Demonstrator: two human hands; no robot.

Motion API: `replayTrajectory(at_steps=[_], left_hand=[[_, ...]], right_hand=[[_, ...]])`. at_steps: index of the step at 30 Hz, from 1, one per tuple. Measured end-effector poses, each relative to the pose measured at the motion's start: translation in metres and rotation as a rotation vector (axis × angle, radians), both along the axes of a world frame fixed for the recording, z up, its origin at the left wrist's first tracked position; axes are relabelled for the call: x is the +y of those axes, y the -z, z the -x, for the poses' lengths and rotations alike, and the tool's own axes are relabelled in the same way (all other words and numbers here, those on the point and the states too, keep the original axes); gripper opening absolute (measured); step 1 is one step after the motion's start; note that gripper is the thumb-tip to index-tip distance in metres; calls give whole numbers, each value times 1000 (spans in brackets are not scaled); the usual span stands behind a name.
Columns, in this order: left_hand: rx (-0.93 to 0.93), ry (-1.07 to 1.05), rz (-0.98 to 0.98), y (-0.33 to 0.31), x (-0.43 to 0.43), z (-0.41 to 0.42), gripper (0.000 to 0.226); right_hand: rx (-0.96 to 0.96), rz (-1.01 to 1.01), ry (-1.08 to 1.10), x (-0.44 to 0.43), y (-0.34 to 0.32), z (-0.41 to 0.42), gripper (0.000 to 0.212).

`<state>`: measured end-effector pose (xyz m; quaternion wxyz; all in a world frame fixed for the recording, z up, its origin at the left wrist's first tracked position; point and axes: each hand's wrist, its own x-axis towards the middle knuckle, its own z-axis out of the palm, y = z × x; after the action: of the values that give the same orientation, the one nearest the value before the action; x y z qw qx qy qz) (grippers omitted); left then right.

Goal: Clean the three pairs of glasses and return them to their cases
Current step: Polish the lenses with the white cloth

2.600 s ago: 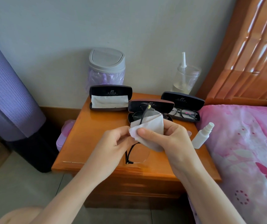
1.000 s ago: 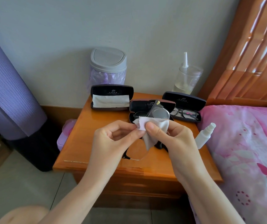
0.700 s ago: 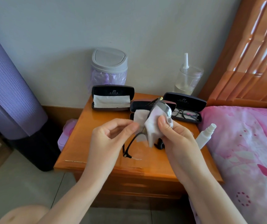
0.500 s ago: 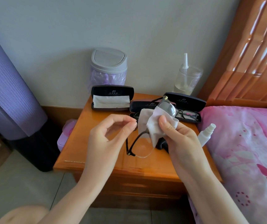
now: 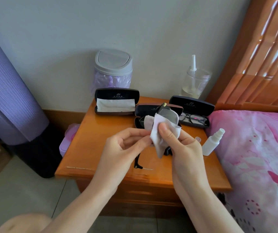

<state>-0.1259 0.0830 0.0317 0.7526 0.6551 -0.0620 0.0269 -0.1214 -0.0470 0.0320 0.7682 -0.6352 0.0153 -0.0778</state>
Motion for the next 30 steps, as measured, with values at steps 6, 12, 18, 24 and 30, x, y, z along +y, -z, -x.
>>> replayTrajectory(at_steps=[6,12,18,24,30], left_hand=[[3,5,-16,0,0,0,10],[-36,27,-49,0,1,0,13],[-79,3,-43,1,1,0,12],[-99,-74,-36,1,3,0,17],[-80,-110,-19,-1,6,1,15]], right_hand=[[70,-50,-2,-4,-3,-4,30],[115,-183,10,-6,-17,-10,37],[114,-87,2,-1,-21,-10,32],[57,117,-62,-3,-19,-7,23],[67,273,-118,-6,-16,-5,42]])
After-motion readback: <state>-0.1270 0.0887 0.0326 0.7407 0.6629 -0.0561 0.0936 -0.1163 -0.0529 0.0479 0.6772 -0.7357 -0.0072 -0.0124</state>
